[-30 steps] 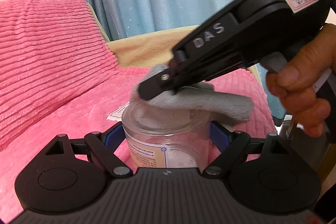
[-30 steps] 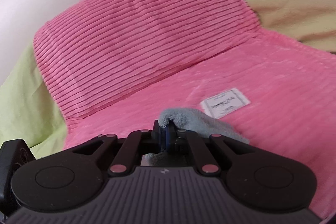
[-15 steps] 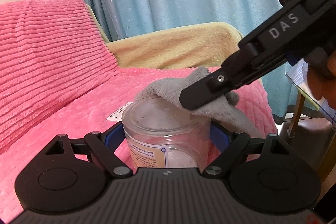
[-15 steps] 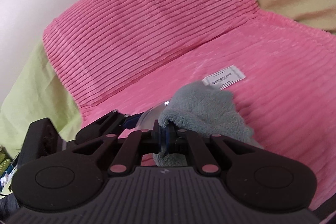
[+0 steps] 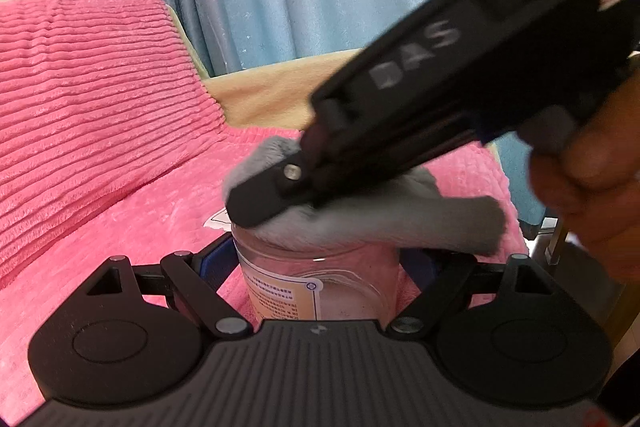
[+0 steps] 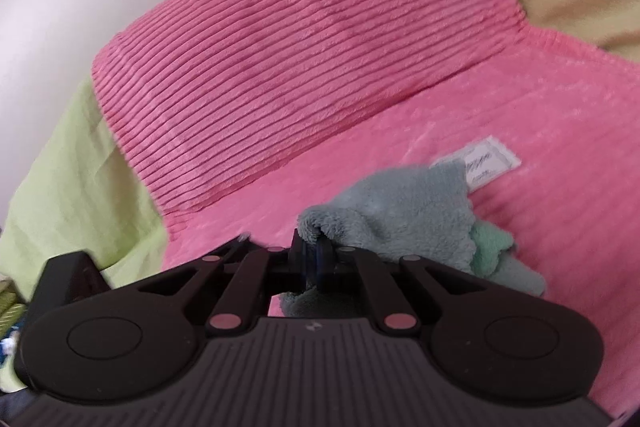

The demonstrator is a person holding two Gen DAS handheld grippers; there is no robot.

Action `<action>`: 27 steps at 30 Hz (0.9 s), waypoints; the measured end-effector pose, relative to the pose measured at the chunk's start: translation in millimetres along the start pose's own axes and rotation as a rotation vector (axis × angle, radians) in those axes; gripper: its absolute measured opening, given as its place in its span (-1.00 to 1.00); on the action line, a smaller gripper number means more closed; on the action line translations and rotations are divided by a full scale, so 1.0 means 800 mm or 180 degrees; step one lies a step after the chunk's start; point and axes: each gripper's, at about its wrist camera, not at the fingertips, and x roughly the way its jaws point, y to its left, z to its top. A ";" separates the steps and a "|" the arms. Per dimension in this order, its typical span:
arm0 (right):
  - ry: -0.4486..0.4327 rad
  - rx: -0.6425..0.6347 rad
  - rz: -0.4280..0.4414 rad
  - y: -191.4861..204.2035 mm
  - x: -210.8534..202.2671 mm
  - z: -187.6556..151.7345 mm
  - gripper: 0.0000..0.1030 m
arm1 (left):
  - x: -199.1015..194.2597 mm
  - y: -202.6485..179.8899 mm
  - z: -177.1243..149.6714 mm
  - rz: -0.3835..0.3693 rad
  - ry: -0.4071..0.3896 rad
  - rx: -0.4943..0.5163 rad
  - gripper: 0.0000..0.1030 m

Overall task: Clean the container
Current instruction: 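Rub the cloth around the jar rim with the right tool while the left tool holds the jar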

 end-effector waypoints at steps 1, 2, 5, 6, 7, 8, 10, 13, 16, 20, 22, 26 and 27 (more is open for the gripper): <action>-0.0018 -0.0009 -0.0028 0.000 0.001 0.001 -0.98 | -0.001 0.001 0.000 -0.0005 0.0002 -0.0006 0.66; -0.0037 -0.0017 -0.0057 0.000 0.002 0.002 -0.98 | -0.001 0.001 0.000 -0.0009 0.0003 -0.0012 0.66; -0.0092 -0.0043 -0.0142 -0.001 0.006 0.004 -0.98 | -0.003 0.002 0.000 -0.0019 0.0010 -0.0015 0.66; -0.0110 -0.0052 -0.0170 -0.001 0.007 0.005 -0.98 | -0.003 0.002 0.001 -0.0021 0.0013 -0.0009 0.66; -0.0128 -0.0060 -0.0199 -0.002 0.008 0.006 -0.98 | -0.003 0.002 0.001 -0.0021 0.0020 -0.0002 0.66; -0.0146 -0.0069 -0.0227 -0.002 0.009 0.007 -0.98 | -0.002 0.002 0.002 -0.0020 0.0028 0.0001 0.66; -0.0172 -0.0075 -0.0276 -0.004 0.008 0.007 -0.98 | -0.001 0.001 0.004 -0.0014 0.0045 0.0016 0.66; -0.0146 -0.0050 -0.0292 -0.011 -0.005 0.005 -0.97 | 0.000 -0.001 0.006 -0.0005 0.0061 0.0044 0.66; -0.0119 -0.0063 -0.0261 -0.009 -0.012 0.000 -0.97 | -0.001 -0.002 0.005 -0.0002 0.0066 0.0035 0.66; -0.0097 -0.0061 -0.0170 -0.004 -0.013 -0.004 -0.96 | -0.001 0.000 0.005 -0.0003 0.0066 -0.0001 0.66; -0.0090 -0.0051 -0.0112 -0.002 -0.011 -0.005 -0.96 | -0.001 0.001 0.005 -0.0005 0.0064 -0.0014 0.66; -0.0075 -0.0032 0.0004 0.003 -0.006 -0.008 -0.96 | 0.001 0.004 0.005 -0.0007 0.0065 -0.0038 0.66; -0.0072 -0.0027 0.0033 0.004 -0.005 -0.009 -0.96 | 0.001 0.004 0.005 -0.0008 0.0065 -0.0042 0.66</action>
